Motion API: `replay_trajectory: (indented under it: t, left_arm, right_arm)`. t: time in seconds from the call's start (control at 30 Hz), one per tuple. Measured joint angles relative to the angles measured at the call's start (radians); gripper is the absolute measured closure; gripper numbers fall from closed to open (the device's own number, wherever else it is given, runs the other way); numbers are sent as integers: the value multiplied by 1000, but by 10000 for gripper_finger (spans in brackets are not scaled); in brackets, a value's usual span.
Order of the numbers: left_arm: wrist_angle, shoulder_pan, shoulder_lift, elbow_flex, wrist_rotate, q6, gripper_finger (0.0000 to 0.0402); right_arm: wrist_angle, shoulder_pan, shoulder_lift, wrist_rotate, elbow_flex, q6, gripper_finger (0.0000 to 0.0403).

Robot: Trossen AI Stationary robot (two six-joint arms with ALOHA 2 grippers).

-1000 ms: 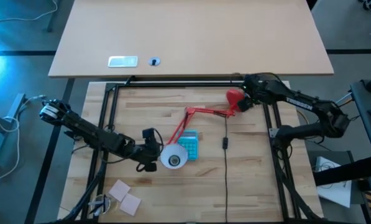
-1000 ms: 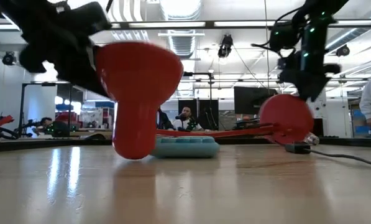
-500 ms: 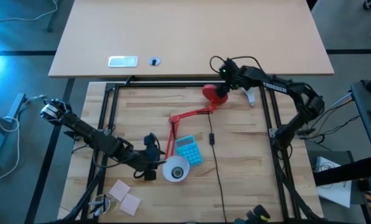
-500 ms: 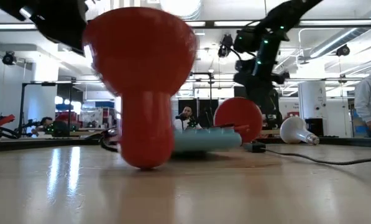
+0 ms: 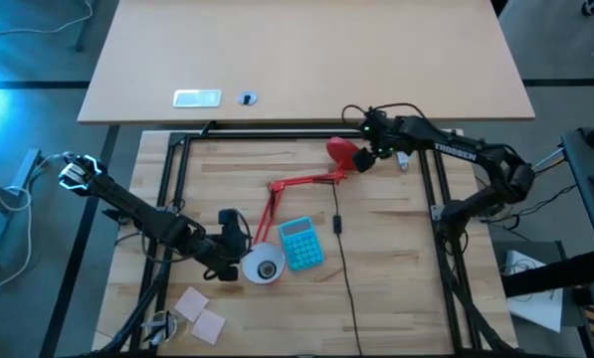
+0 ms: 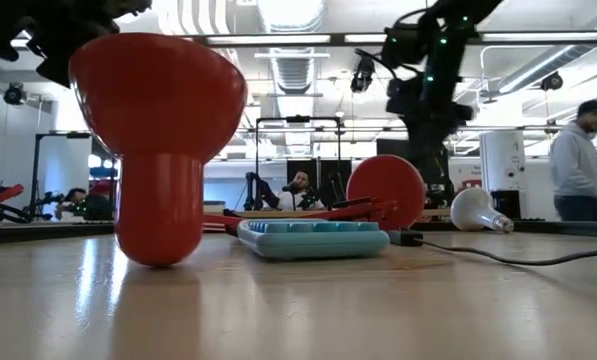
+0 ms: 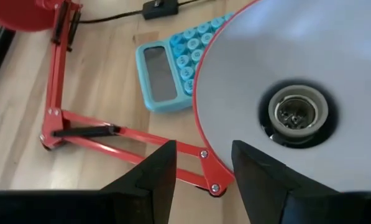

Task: Screw lightbulb
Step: Prepare the orange desk lamp on the center, then insert the lightbulb into the orange desk lamp

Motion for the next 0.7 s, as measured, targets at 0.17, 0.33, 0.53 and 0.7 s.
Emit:
replay_trajectory:
  t: [0.17,0.33,0.53,0.7]
  left_arm:
    - [-67,6,-35,0,10,30,255]
    - [-160,0,-123,41,-53,63,255]
    - [-137,-15,-207,69,-61,93,255]
    - [-261,-35,-279,64,-27,15,255]
  right_arm:
    - [-28,-55,-56,-1,-48,91,115]
    - [-60,-109,-108,-3,-78,161,108]
    - [-72,-50,-181,-25,-80,243,115]
    - [-73,-20,-238,-35,-81,293,110]
